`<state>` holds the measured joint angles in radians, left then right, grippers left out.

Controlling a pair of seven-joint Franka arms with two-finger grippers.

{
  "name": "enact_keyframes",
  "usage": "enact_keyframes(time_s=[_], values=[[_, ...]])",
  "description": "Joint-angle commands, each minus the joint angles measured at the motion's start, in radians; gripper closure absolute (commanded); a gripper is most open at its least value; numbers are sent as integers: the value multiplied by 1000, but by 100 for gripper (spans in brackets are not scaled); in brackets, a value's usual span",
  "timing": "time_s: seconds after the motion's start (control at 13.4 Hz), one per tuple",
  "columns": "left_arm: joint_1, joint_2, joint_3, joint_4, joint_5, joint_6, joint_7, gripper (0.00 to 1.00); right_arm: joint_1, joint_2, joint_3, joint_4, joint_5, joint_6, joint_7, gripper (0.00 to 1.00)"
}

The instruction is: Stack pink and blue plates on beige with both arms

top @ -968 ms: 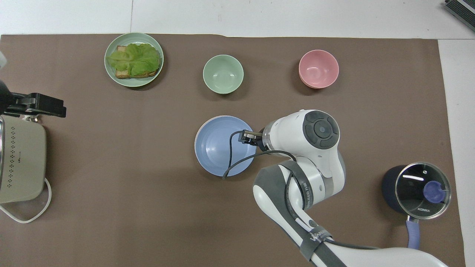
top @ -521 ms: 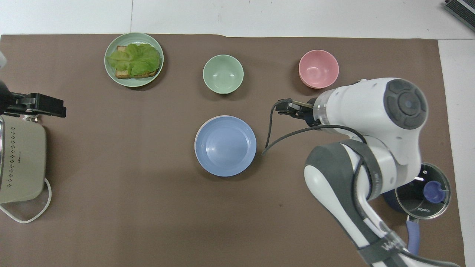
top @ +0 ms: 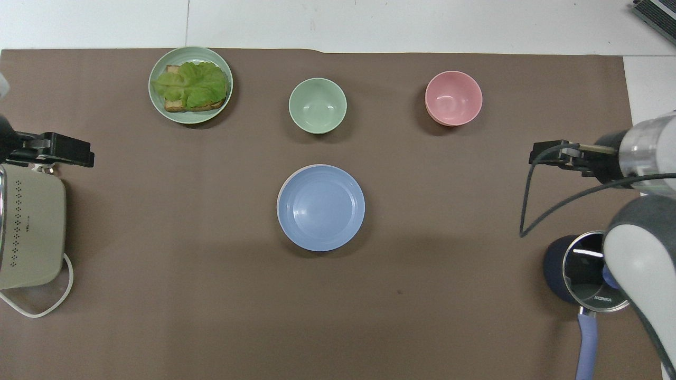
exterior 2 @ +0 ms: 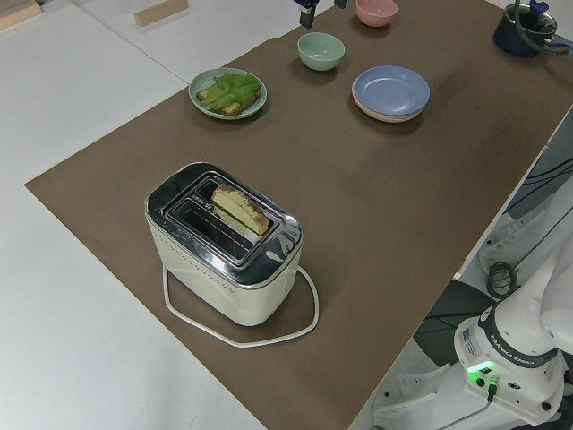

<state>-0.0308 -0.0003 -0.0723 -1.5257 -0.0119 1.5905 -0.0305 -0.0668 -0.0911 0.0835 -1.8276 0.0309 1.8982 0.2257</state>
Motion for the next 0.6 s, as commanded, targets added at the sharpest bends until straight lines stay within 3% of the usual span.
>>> enact_keyframes(time_s=[0.0, 0.52], values=[[8, -10, -3, -4, 12, -17, 14, 0, -30, 13, 15, 123, -40, -150, -36, 0], [8, -10, -3, -4, 12, -17, 14, 0, -33, 60, 18, 312, -83, -399, -117, 0]])
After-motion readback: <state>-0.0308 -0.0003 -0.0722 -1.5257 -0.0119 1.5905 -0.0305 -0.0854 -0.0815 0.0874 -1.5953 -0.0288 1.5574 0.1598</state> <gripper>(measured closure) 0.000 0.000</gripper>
